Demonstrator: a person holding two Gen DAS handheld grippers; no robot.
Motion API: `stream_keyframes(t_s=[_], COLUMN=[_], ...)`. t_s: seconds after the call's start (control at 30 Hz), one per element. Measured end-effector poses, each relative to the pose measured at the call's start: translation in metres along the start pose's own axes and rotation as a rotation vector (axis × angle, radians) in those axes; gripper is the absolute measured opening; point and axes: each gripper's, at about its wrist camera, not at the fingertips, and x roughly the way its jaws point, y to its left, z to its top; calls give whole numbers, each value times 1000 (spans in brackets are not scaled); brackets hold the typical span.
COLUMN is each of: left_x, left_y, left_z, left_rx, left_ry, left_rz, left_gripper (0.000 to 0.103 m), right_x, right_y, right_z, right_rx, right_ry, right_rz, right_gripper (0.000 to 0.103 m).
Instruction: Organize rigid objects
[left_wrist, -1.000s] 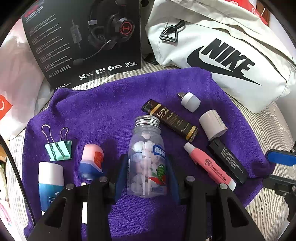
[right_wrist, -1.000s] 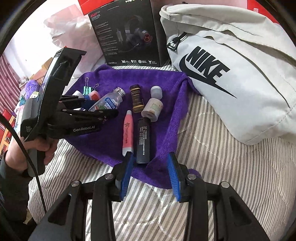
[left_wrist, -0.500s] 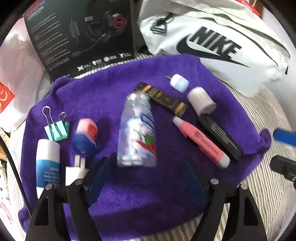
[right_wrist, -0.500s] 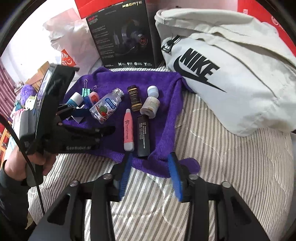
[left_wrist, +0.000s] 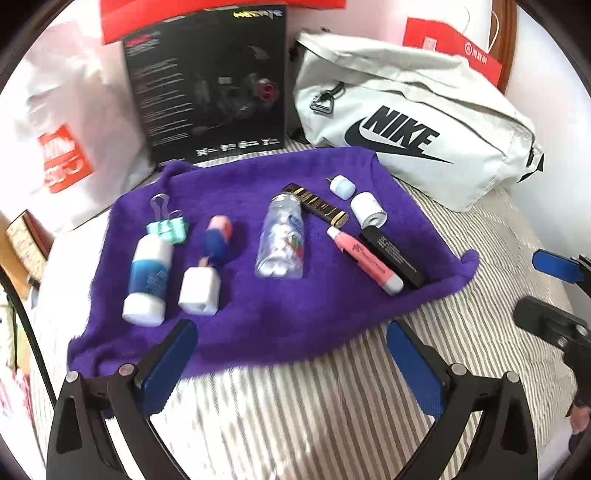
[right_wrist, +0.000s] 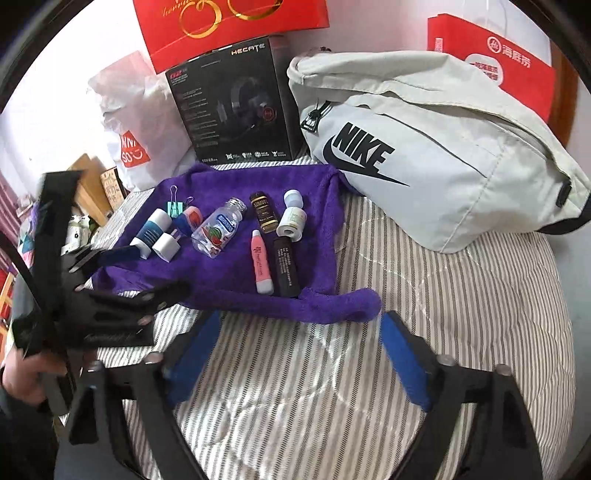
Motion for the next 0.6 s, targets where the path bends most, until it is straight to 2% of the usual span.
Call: stream_keyframes(t_s=[0.1,0.33,0.5,0.6], left_x=[-18,-53,-73,-83], left_y=[7,27,33,31], left_z=[-12,-31,-40,-43], left_rx=[-39,-88,-90,-99], left_ry=[-19,-79,-69,-72], left_rz=[9,101,161,159], left_gripper=[103,103,103,103], right_x=[0,-17,-33,-43], right_y=[7,27,33,36], right_z=[-3,-11,-20,-24], right_rx=[14,22,51,60], right_ry=[14,11,7,5], right_rz=[-41,-78,-83,-89], right_gripper=[102,102,102,102])
